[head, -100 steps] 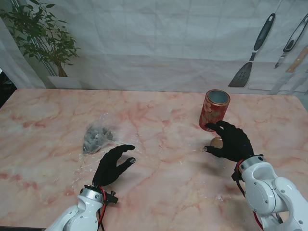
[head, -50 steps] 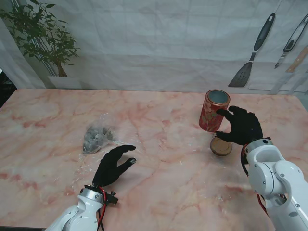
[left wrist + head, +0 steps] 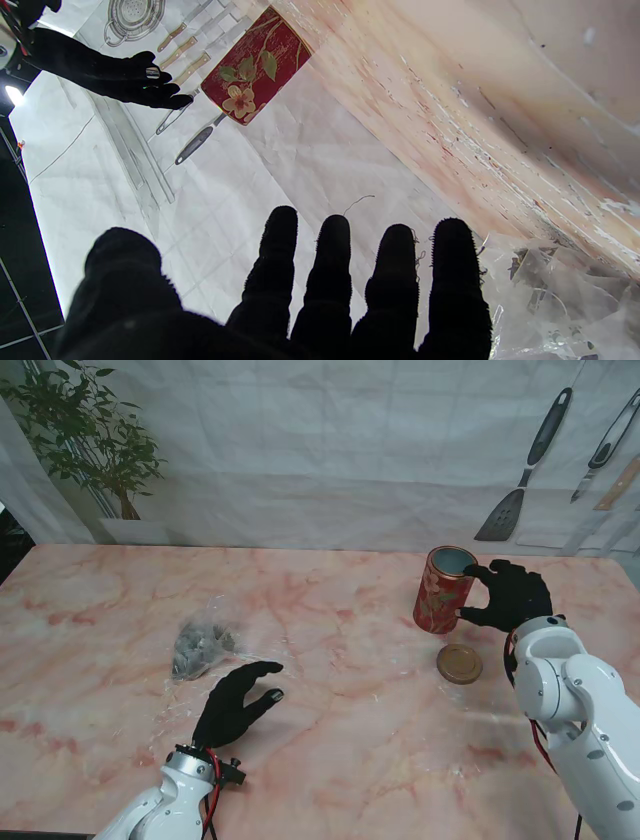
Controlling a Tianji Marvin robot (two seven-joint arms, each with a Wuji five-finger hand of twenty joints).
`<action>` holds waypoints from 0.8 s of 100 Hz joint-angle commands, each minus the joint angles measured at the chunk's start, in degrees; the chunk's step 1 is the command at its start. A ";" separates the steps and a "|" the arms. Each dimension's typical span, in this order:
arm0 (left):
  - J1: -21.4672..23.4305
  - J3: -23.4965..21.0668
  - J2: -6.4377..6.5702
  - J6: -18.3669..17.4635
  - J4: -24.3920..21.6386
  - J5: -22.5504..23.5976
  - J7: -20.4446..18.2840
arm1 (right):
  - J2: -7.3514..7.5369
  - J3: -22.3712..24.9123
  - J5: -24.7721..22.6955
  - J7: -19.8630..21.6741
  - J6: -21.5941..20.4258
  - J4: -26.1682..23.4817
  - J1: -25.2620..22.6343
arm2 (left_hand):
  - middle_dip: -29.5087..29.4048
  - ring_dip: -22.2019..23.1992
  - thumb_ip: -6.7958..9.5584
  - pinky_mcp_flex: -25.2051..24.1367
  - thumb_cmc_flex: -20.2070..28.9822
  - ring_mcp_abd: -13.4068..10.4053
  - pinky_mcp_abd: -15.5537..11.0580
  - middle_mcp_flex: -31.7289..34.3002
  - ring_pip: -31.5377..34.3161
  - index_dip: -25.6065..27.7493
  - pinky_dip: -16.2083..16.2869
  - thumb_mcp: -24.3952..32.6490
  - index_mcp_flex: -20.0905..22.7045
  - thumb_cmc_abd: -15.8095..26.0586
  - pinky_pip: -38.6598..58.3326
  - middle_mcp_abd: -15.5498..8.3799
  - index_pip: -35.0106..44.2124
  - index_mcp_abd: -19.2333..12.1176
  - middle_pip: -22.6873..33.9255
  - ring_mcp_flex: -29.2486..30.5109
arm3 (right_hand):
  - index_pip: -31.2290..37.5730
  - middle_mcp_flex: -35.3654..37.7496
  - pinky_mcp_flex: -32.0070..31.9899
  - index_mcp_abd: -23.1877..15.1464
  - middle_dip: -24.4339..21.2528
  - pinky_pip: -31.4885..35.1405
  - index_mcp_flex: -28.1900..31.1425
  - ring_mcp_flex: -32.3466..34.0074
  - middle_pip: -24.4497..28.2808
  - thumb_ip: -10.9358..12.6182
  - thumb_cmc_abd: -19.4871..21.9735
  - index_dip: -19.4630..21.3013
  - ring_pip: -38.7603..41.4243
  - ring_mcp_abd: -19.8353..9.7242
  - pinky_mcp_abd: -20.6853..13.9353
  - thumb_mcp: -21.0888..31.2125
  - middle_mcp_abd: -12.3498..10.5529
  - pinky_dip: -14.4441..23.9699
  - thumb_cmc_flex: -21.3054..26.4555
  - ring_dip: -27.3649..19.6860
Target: Insert tea bags into the tea bag box
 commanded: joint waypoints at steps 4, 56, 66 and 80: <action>0.39 -0.17 0.14 0.48 -0.76 -0.06 -1.17 | 0.21 -0.62 0.58 1.01 0.40 1.81 2.09 | 0.44 0.51 -1.72 -0.73 -1.17 -0.74 -0.25 0.33 -0.69 0.16 -0.03 -0.55 0.50 2.00 0.04 -0.96 -0.79 -0.99 -0.58 0.79 | 0.38 -0.12 -0.28 -0.40 -1.00 1.09 0.18 -0.33 0.82 0.82 -1.32 -0.53 0.96 0.83 0.35 -0.92 0.91 -0.71 -1.77 0.97; 2.21 -1.64 0.69 4.19 -3.47 1.45 -2.47 | 0.79 -4.95 3.39 5.54 4.55 8.99 11.02 | 0.44 0.50 -1.72 -0.64 -1.19 -0.69 -0.29 0.31 -0.67 0.20 -0.03 -0.56 0.54 1.98 0.06 -0.98 -0.71 -1.05 -0.57 0.86 | -2.22 -0.42 -2.16 0.56 -3.77 1.95 -2.02 -3.12 -7.34 1.59 -0.62 0.07 2.33 1.12 0.52 -4.11 2.89 -2.52 -1.97 1.49; 2.91 -2.41 0.99 5.35 -4.48 2.41 -3.22 | 0.94 -6.13 2.14 6.37 4.81 9.85 12.21 | 0.46 0.51 -1.72 -0.61 -1.28 -0.91 -0.36 0.34 -0.66 0.22 -0.03 -0.57 0.42 2.07 0.06 -1.17 -0.71 -1.21 -0.53 0.90 | -2.22 -0.22 -1.82 0.50 -3.25 2.23 -1.45 -2.62 -6.75 1.71 -0.75 0.35 2.68 1.09 0.56 -4.17 2.93 -2.49 -1.68 1.62; 4.07 -3.99 1.32 6.26 -5.74 2.99 -4.52 | 1.00 -8.09 1.42 6.35 4.97 11.53 13.82 | 0.46 0.48 -1.70 -0.59 -1.27 -1.00 -0.35 0.28 -0.71 0.26 -0.06 -0.55 0.34 1.98 0.01 -1.22 -0.65 -1.23 -0.53 0.88 | -2.22 -0.06 -1.50 0.42 -2.81 2.50 -0.76 -2.21 -5.97 1.76 -1.02 0.70 3.07 1.03 0.54 -3.96 2.79 -2.48 -1.20 1.80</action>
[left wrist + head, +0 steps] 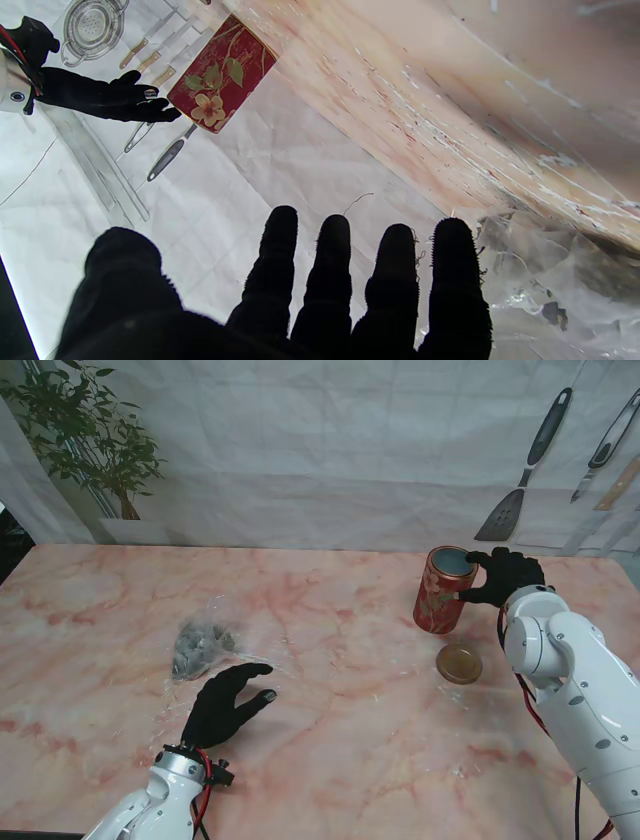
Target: Insert tea bags into the tea bag box
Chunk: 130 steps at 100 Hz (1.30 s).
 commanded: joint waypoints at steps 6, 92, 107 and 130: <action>1.22 -1.23 0.64 0.82 -1.33 0.03 -1.72 | -0.11 -1.53 -0.10 0.25 0.03 1.54 1.34 | 0.46 0.47 -1.70 -0.59 -1.24 -1.02 -0.36 0.24 -0.73 0.27 -0.06 -0.53 0.37 1.96 0.01 -1.24 -0.62 -1.08 -0.53 0.85 | -0.56 -0.09 -0.07 0.26 0.84 1.55 0.58 -0.68 0.95 1.72 -1.03 0.69 1.15 0.38 0.09 -0.38 0.97 -1.05 -1.14 0.56; 2.71 -3.94 0.98 3.60 -2.98 0.23 -4.01 | -2.72 -13.84 2.21 -20.79 8.70 17.36 10.03 | 0.48 0.46 -1.69 -0.51 -1.21 -1.08 -0.48 0.08 -0.76 0.37 -0.08 -0.53 0.26 2.00 0.00 -1.35 -0.40 -1.10 -0.50 0.83 | 64.44 30.97 20.94 -17.72 13.24 13.64 21.81 36.15 32.25 -12.61 -2.88 -24.06 17.62 -9.51 -5.75 23.11 -18.31 3.65 17.18 8.17; 2.76 -4.14 0.96 3.93 -3.00 0.20 -4.07 | -3.55 -14.25 3.80 -24.83 9.06 18.34 10.58 | 0.50 0.46 -1.68 -0.58 -1.16 -1.22 -0.54 0.09 -0.75 0.40 -0.10 -0.49 0.30 1.99 -0.06 -1.47 -0.33 -1.17 -0.46 0.79 | 64.82 32.52 21.95 -17.94 13.10 13.83 22.53 37.22 32.25 -12.75 -3.75 -24.15 17.87 -9.89 -6.23 23.96 -18.82 3.51 17.39 8.11; 2.94 -4.58 0.95 5.28 -3.53 1.19 -3.51 | -4.57 -14.86 5.75 -29.07 8.25 18.59 10.87 | 0.52 0.43 -1.67 -0.55 -1.17 -1.36 -0.58 0.03 -0.78 0.45 -0.11 -0.49 0.22 1.98 -0.06 -1.61 -0.23 -1.30 -0.43 0.78 | 64.84 33.69 22.47 -17.65 13.16 13.96 23.54 38.00 32.09 -12.95 -4.56 -24.57 17.89 -9.77 -6.14 24.75 -18.71 3.25 17.18 7.90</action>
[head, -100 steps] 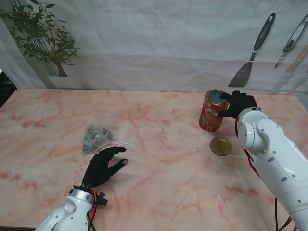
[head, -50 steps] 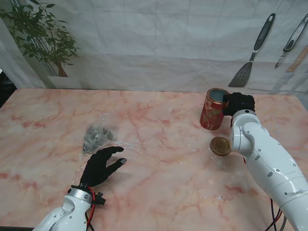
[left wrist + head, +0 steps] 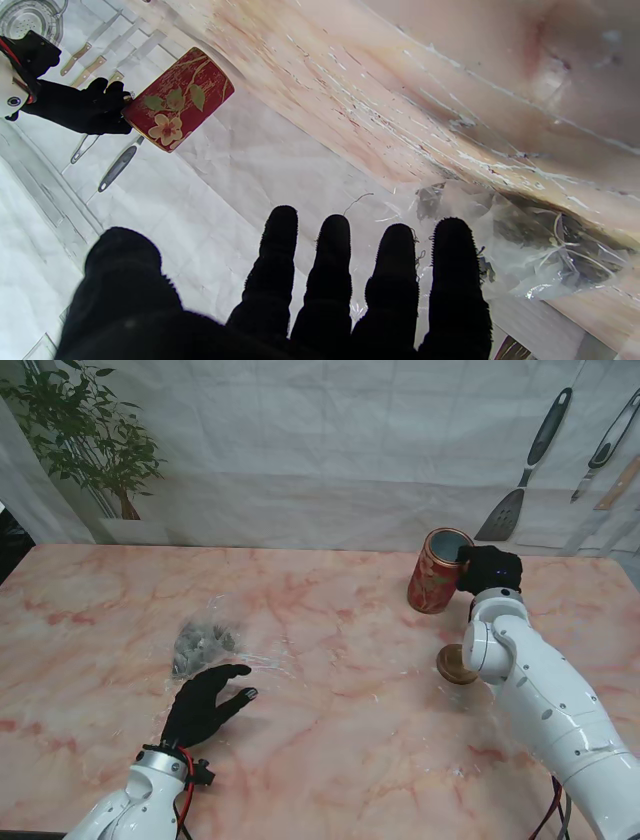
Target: Insert tea bags into the tea bag box
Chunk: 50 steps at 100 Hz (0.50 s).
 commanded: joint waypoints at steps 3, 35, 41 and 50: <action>0.42 -0.40 0.11 0.31 -0.93 0.17 -0.38 | -0.64 -0.75 -0.48 -0.58 -0.77 -0.27 0.45 | 0.52 0.42 -1.68 -0.55 -1.18 -1.40 -0.58 0.03 -0.79 0.40 -0.10 -0.50 0.21 2.00 -0.06 -1.61 -0.21 -1.28 -0.42 0.76 | 4.55 1.05 0.33 -0.34 0.41 1.37 3.42 1.05 0.83 -1.87 0.52 0.34 1.01 -0.89 -1.64 1.79 -3.57 -0.02 1.28 0.47; 1.28 -1.70 0.19 1.37 -2.38 1.20 -0.46 | -2.22 -4.19 2.61 -5.79 -2.66 1.23 1.85 | 0.51 0.39 -1.68 -0.43 -1.21 -1.36 -0.62 0.09 -0.83 0.40 -0.13 -0.52 0.25 1.92 -0.09 -1.59 -0.15 -1.18 -0.43 0.80 | 4.50 1.55 0.48 -0.35 0.70 1.60 3.74 1.35 0.76 -1.96 0.44 0.16 1.24 -0.79 -1.48 1.99 -3.48 -0.12 1.11 0.46; 1.39 -1.90 0.21 1.51 -2.54 1.21 -0.63 | -2.44 -4.94 2.78 -6.58 -2.99 1.35 2.11 | 0.50 0.39 -1.69 -0.45 -1.25 -1.44 -0.69 0.03 -0.82 0.39 -0.15 -0.54 0.25 1.99 -0.13 -1.71 -0.15 -1.30 -0.46 0.85 | 4.50 1.58 0.53 -0.35 0.75 1.64 3.74 1.35 0.71 -1.98 0.49 0.15 1.27 -0.79 -1.40 2.00 -3.54 -0.13 1.04 0.46; 1.56 -2.07 0.23 1.68 -2.71 1.34 -0.73 | -2.88 -5.93 3.43 -8.03 -3.78 1.50 2.36 | 0.50 0.38 -1.68 -0.45 -1.18 -1.46 -0.59 0.09 -0.85 0.40 -0.15 -0.50 0.21 1.97 -0.13 -1.69 -0.14 -1.34 -0.45 0.82 | 4.51 1.62 0.49 -0.35 0.83 1.62 3.74 1.38 0.70 -1.96 0.51 0.14 1.30 -0.78 -1.43 2.02 -3.41 -0.18 1.13 0.45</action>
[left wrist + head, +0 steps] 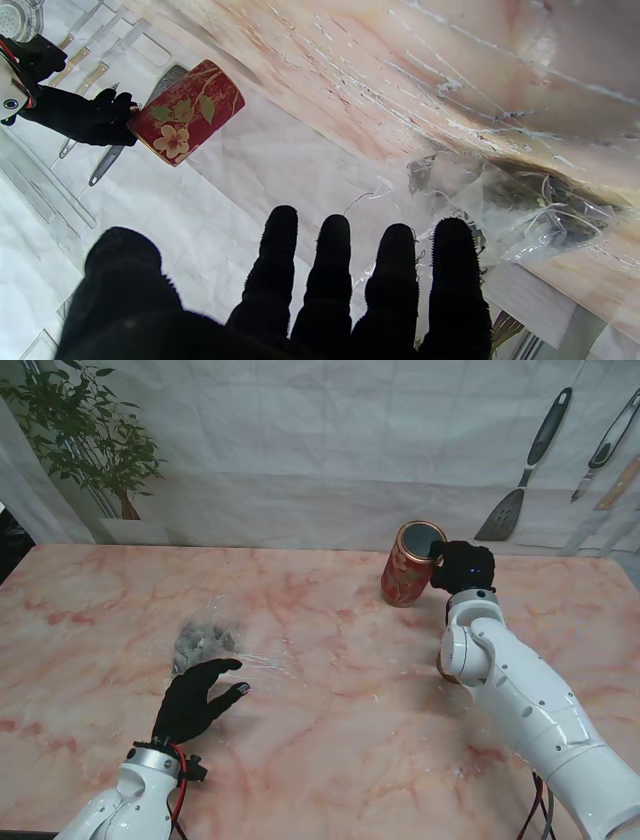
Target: Insert tea bags into the tea bag box
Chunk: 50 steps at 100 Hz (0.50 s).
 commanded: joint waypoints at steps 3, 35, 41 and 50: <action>0.39 -0.09 0.16 0.24 -0.52 0.06 -0.65 | -1.08 -0.92 0.29 -0.57 -1.23 -0.58 0.27 | 0.50 0.38 -1.69 -0.44 -1.19 -1.39 -0.60 0.11 -0.85 0.39 -0.16 -0.52 0.23 1.94 -0.14 -1.66 -0.12 -1.33 -0.44 0.83 | 4.56 0.32 0.12 -0.32 0.85 1.56 3.34 1.38 0.68 -1.97 0.65 0.19 1.18 -0.78 -1.42 1.73 -3.37 -0.20 1.09 0.45; 0.59 -0.11 0.13 0.22 -0.44 0.18 -0.32 | -2.64 -3.63 3.28 -4.27 -4.19 -1.33 0.22 | 0.49 0.37 -1.69 -0.43 -1.21 -1.42 -0.62 0.14 -0.86 0.38 -0.17 -0.52 0.23 1.99 -0.16 -1.62 -0.12 -1.35 -0.45 0.87 | 4.48 0.30 -0.09 -0.21 1.14 1.49 3.27 1.24 0.36 -1.87 0.95 0.12 1.07 -0.72 -1.38 1.20 -3.31 -0.43 1.25 0.33; 0.64 -0.14 0.15 0.22 -0.48 0.27 -0.36 | -2.83 -4.11 3.51 -4.99 -4.93 -1.28 0.21 | 0.49 0.37 -1.69 -0.41 -1.23 -1.49 -0.68 0.10 -0.86 0.37 -0.17 -0.53 0.19 2.01 -0.17 -1.64 -0.13 -1.25 -0.46 0.84 | 4.48 0.30 -0.09 -0.21 1.29 1.58 3.27 1.23 0.34 -1.86 0.93 0.12 1.07 -0.63 -1.16 1.15 -3.25 -0.41 1.25 0.32; 0.62 -0.10 0.14 0.19 -0.45 0.35 -0.24 | -2.95 -4.63 3.91 -5.09 -6.03 -1.63 0.04 | 0.49 0.36 -1.69 -0.37 -1.27 -1.50 -0.65 0.14 -0.86 0.39 -0.17 -0.54 0.26 2.01 -0.15 -1.68 -0.08 -1.32 -0.46 0.92 | 4.44 0.32 -0.19 -0.16 1.36 1.53 3.24 1.17 0.22 -1.83 0.99 0.10 1.07 -0.60 -1.34 1.08 -3.30 -0.45 1.32 0.32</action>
